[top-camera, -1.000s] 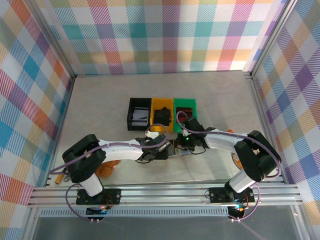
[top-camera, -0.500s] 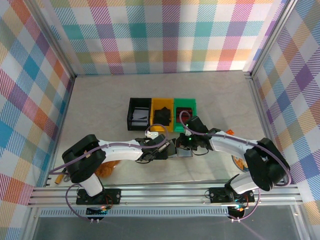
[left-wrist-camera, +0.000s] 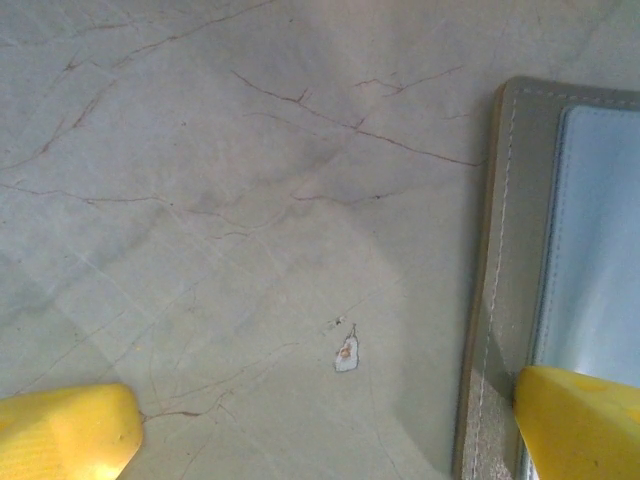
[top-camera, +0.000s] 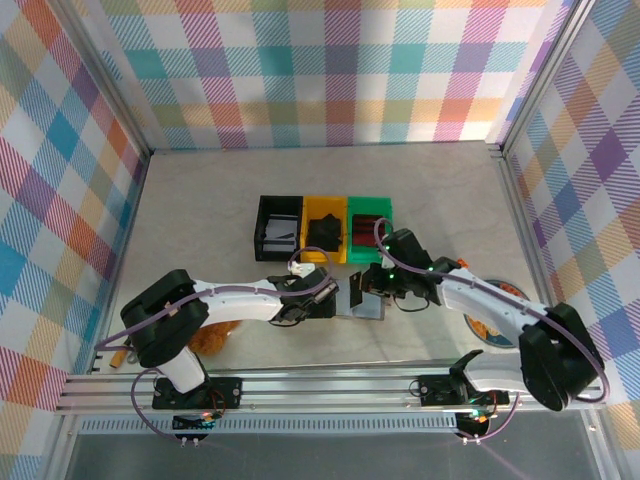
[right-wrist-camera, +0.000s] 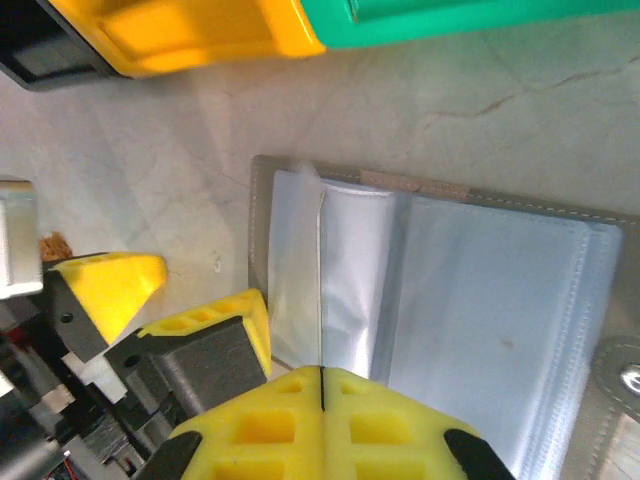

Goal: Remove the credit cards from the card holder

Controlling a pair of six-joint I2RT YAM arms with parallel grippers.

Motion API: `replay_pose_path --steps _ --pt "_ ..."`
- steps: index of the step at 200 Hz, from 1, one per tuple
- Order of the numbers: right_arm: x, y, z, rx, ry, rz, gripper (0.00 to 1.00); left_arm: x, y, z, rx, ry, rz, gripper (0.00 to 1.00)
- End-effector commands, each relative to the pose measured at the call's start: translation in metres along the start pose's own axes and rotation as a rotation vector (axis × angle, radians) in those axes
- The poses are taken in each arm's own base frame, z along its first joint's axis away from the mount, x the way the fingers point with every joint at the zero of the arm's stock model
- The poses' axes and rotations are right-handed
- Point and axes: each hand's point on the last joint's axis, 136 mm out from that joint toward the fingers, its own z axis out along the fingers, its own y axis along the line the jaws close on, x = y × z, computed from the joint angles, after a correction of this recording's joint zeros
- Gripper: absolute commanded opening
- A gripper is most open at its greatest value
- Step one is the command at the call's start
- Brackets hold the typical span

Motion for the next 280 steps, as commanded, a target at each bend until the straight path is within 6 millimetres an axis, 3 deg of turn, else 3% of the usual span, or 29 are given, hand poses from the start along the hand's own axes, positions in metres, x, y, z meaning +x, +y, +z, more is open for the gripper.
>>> replay_pose_path --steps 1,76,123,147,184,215,245,280 --pt "0.001 -0.006 -0.008 0.026 0.002 -0.018 0.00 0.039 0.008 0.038 0.042 0.163 -0.073 1.00" --pt "-0.008 0.011 -0.045 -0.021 -0.080 0.025 0.00 0.019 0.002 0.005 0.102 0.100 -0.102 1.00" --pt "-0.026 0.008 -0.084 0.146 -0.157 0.277 0.00 -0.015 0.009 -0.041 0.134 -0.060 -0.098 1.00" --pt "-0.037 0.013 -0.106 0.250 -0.216 0.412 0.00 -0.029 0.023 -0.070 0.116 -0.139 -0.084 1.00" --pt "-0.056 0.050 -0.094 0.350 -0.187 0.475 0.00 -0.051 0.036 -0.116 0.104 -0.237 -0.078 1.00" --pt "-0.075 0.082 -0.066 0.314 -0.160 0.537 0.00 -0.064 0.057 -0.160 0.112 -0.332 -0.100 1.00" --pt "-0.089 0.095 -0.049 0.385 -0.270 0.572 0.00 -0.070 0.083 -0.200 0.099 -0.414 -0.111 1.00" --pt "-0.094 0.096 -0.018 0.517 -0.255 0.638 0.00 -0.080 0.104 -0.240 0.075 -0.490 -0.100 1.00"
